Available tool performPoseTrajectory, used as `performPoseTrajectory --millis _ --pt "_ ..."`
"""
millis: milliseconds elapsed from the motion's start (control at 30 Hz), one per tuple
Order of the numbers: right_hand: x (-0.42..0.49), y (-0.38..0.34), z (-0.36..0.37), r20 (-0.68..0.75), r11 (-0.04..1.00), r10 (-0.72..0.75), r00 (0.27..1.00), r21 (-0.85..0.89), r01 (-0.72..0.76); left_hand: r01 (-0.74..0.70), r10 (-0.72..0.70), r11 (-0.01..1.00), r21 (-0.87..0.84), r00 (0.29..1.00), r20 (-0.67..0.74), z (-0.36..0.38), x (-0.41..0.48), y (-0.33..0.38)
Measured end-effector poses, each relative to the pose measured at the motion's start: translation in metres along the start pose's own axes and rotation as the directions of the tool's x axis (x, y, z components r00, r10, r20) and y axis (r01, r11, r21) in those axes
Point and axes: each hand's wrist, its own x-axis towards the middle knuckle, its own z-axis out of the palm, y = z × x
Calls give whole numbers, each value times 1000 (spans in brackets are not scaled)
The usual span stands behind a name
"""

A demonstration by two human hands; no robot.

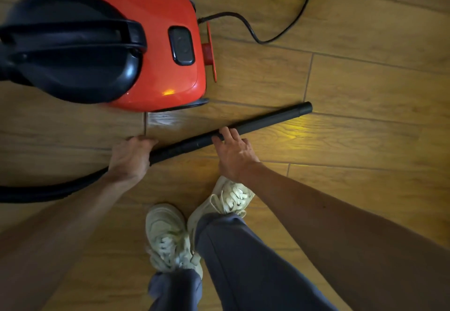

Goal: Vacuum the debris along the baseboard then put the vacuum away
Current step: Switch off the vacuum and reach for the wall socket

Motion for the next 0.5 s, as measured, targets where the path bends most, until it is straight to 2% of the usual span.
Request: performPoseTrajectory --millis 67,133,267,500 --pt "-4 -2 -4 77 998 32 996 50 -36 10 -9 999 -41 1000 22 -5 -6 -5" --pt "-15 -6 -12 120 978 98 988 172 -117 52 -47 992 -111 998 49 -16 -20 -11" --pt "-59 -27 -47 67 871 257 964 416 -261 79 -68 960 -267 996 49 -59 -72 -17" --pt "-175 -87 -148 -72 939 220 973 285 -192 -40 44 993 -114 998 33 -165 -193 -28"
